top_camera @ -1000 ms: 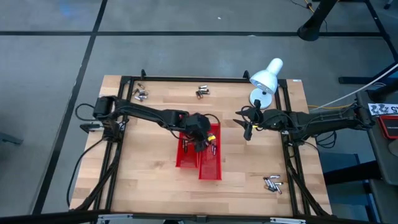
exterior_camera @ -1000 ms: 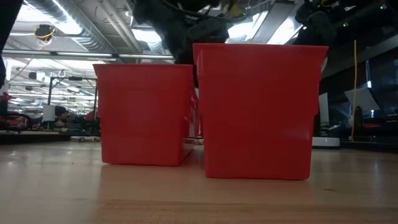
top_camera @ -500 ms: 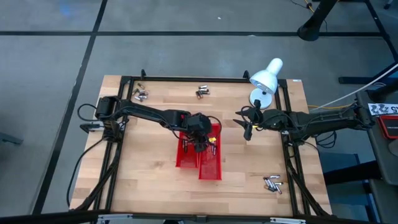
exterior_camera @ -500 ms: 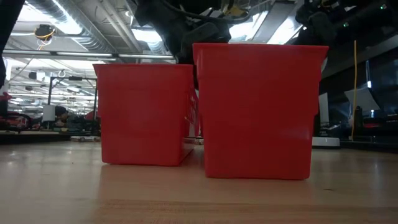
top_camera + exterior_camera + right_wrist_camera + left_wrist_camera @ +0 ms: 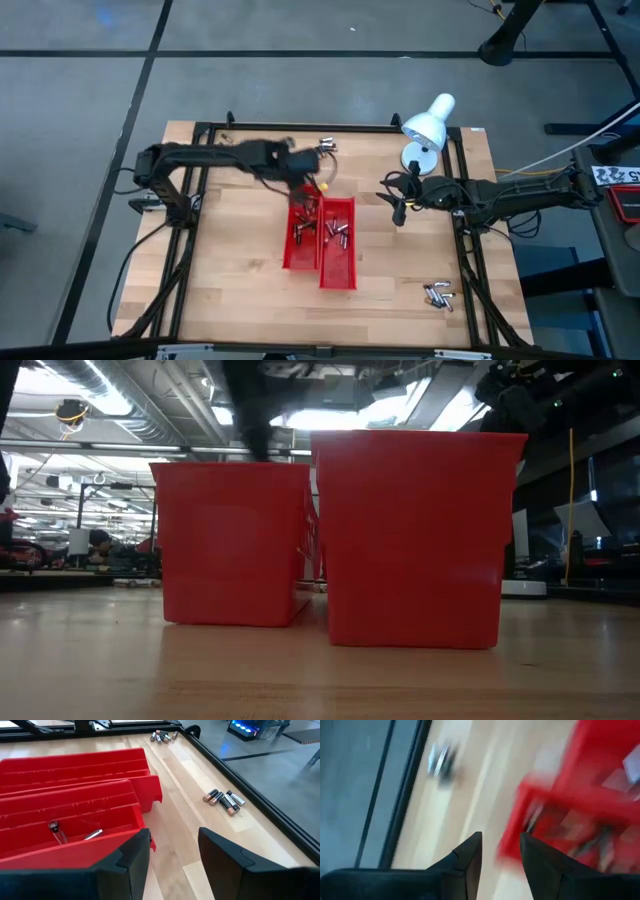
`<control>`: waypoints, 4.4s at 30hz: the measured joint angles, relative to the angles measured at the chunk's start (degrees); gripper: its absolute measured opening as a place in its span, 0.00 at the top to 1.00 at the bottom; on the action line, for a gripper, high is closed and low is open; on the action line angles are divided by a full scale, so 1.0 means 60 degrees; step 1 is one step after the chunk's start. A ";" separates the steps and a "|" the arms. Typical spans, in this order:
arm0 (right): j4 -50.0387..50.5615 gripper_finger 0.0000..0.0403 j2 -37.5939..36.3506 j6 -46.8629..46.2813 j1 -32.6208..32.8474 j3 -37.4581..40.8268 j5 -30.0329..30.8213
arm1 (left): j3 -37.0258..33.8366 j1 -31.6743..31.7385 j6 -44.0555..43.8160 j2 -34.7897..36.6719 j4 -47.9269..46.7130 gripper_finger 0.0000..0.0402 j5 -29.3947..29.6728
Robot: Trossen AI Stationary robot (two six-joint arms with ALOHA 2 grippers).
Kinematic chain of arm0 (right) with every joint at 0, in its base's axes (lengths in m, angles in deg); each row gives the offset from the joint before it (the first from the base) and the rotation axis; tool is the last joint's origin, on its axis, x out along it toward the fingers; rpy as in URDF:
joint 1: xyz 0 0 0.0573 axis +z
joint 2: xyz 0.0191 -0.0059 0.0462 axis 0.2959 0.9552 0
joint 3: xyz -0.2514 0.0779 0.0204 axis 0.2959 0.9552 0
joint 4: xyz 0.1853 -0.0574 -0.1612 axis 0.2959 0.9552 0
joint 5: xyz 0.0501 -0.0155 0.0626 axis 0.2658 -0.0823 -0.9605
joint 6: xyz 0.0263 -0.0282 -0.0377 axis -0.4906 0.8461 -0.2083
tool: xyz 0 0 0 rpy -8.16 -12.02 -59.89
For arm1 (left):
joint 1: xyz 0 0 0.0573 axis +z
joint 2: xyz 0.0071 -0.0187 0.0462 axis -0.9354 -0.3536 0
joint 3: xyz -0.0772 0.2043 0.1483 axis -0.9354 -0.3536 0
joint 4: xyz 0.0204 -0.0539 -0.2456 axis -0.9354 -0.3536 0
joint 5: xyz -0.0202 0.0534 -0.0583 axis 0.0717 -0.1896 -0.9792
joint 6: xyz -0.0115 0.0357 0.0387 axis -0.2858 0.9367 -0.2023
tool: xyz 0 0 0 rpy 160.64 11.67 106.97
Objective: Sort batteries
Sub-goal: Put the silver battery into the right red bin
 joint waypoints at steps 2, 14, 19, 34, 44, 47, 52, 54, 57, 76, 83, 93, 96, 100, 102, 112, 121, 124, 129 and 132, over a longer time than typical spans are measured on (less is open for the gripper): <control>0.0084 0.58 0.0000 -0.0019 0.0004 0.0000 -0.0079 | -0.0018 0.0763 -0.0118 0.0136 -0.1429 0.71 0.0043; 0.0161 0.58 0.0000 0.0027 0.0004 0.0000 -0.0264 | -0.2833 0.4837 0.3567 0.0235 -0.2209 0.73 0.0075; 0.0337 0.58 0.0000 0.0177 0.0004 0.0000 -0.0274 | -0.4133 0.5397 0.4330 0.0227 -0.0571 0.71 0.0302; 0.0334 0.58 0.0000 0.0198 -0.0004 0.0004 -0.0242 | -0.4707 0.5917 0.5322 -0.0806 0.1077 0.51 0.0919; 0.0334 0.58 0.0000 0.0060 0.0000 0.0007 -0.0242 | -0.4654 0.6760 0.5549 -0.1966 0.1007 0.58 0.0904; 0.0334 0.58 0.0000 0.0047 0.0000 0.0007 -0.0236 | -0.4642 0.6850 0.5699 -0.2179 0.0986 0.61 0.0865; 0.0330 0.58 0.0000 0.0009 0.0000 0.0011 -0.0234 | -0.4645 0.6838 0.6261 -0.2242 0.1020 0.70 0.0680; 0.0330 0.58 0.0000 -0.0009 0.0000 0.0015 -0.0228 | -0.4656 0.6766 0.6406 -0.2253 0.1017 0.76 0.0644; 0.0325 0.58 0.0000 -0.0017 0.0000 0.0015 -0.0227 | -0.4663 0.6623 0.6490 -0.2264 0.1009 0.87 0.0716; 0.0326 0.58 0.0004 -0.0061 -0.0003 0.0015 -0.0238 | -0.4688 0.4731 0.3898 0.1864 0.2500 0.92 -0.1747; 0.0308 0.58 0.0004 -0.0021 -0.0004 0.0015 -0.0165 | -0.4674 0.3075 0.2251 0.3287 0.5369 0.92 -0.3590; 0.0316 0.58 0.0004 -0.0013 -0.0004 0.0015 -0.0165 | -0.4867 0.0063 0.1513 0.2417 0.8593 0.92 -0.4073; 0.0314 0.58 0.0004 -0.0013 -0.0004 0.0015 -0.0165 | -0.4863 -0.0557 0.1403 0.1965 0.9441 0.92 -0.4070; 0.0312 0.58 0.0004 -0.0022 -0.0004 0.0015 -0.0165 | -0.4863 -0.1164 0.1298 0.1168 1.0530 0.90 -0.4048; 0.0305 0.58 0.0004 -0.0050 -0.0004 0.0015 -0.0165 | -0.4855 -0.1372 0.1252 0.0737 1.0938 0.90 -0.4048; 0.0299 0.58 0.0004 -0.0485 -0.0004 0.0015 0.0037 | -0.4357 -0.1868 0.1241 -0.0789 1.0996 0.89 -0.4040; 0.0569 0.58 0.0001 -0.0257 -0.0002 -0.0669 -0.1868 | -0.4295 -0.2094 0.1330 -0.0828 1.0647 0.87 -0.4038; 0.1027 0.58 0.0004 -0.0261 0.0007 -0.1182 -0.2204 | -0.4291 -0.2143 0.1125 -0.0828 1.0666 0.83 -0.4037; 0.2214 0.58 0.0087 -0.0531 0.0007 -0.1906 -0.2357 | -0.4291 -0.2174 0.1299 -0.0828 1.0497 0.72 -0.4037; 0.2582 0.58 0.0246 -0.0815 0.0183 -0.2210 -0.2580 | -0.4291 -0.2174 0.1299 -0.0828 1.0322 0.66 -0.4030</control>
